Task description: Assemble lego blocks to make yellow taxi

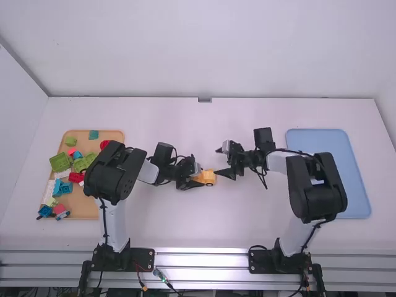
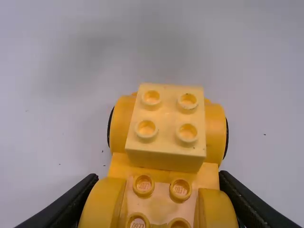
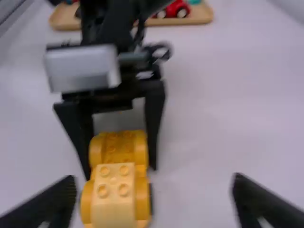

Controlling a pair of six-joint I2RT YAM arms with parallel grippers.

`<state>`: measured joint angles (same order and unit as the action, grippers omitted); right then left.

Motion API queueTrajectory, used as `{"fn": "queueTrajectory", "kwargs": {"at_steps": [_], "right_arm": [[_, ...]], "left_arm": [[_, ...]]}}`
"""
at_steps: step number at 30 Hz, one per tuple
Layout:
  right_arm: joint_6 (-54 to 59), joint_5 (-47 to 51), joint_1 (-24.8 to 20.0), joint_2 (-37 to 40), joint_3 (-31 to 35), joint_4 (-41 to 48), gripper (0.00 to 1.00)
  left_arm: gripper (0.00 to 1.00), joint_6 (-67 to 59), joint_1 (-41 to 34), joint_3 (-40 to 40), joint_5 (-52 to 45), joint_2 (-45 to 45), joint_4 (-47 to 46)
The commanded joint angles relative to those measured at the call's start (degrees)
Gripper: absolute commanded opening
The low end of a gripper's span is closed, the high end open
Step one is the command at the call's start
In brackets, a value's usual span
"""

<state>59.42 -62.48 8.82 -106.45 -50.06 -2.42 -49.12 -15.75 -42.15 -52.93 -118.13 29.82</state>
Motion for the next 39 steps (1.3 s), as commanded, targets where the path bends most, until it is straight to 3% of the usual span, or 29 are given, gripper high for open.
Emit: {"fn": "queueTrajectory", "kwargs": {"at_steps": [1, 4, 6, 15, 21, 26, 30, 33, 36, 39], "right_arm": [[-7.7, 2.4, -1.9, 4.8, -3.1, 0.0, 0.99], [-12.5, 7.9, -2.8, 6.1, -3.2, -0.1, 0.99], [-14.2, 10.5, -3.6, 6.3, -3.2, -0.1, 0.99], [-14.3, 10.3, -3.1, 6.3, -3.2, -1.4, 0.99], [-15.4, 13.4, -1.4, 6.3, -3.2, -3.9, 0.99], [-17.6, 17.7, 0.2, 6.3, -3.2, -6.3, 0.99], [-17.6, 19.6, 1.5, 6.3, -3.2, -7.8, 0.99], [-17.6, 19.3, 1.8, 6.3, -3.2, -9.1, 0.99], [-17.6, 19.3, 1.7, 6.3, -3.2, -10.1, 0.99], [-17.7, 19.2, 1.7, 6.3, -3.3, -11.3, 0.99]], "left_arm": [[0.6, 0.2, 0.0, 0.6, 1.4, -1.0, -0.9], [0.7, 0.2, -0.1, 0.5, 1.4, -1.0, -0.9], [0.99, 0.2, -0.1, 0.5, 1.3, -1.0, -0.6], [0.99, 3.7, 0.1, 0.6, 3.5, 4.5, -4.2], [0.99, 3.7, 3.4, 0.5, 13.1, 18.3, -18.7], [0.99, 5.3, 9.8, 0.5, 13.6, 30.7, -30.4], [0.99, 18.6, 18.1, 0.5, 17.8, 41.7, -38.4], [0.99, 34.0, 25.9, 0.5, 29.1, 48.0, -41.6], [0.99, 48.2, 30.5, 0.5, 36.0, 49.6, -41.4], [0.99, 52.9, 33.4, -1.2, 40.5, 49.0, -45.8]]}}
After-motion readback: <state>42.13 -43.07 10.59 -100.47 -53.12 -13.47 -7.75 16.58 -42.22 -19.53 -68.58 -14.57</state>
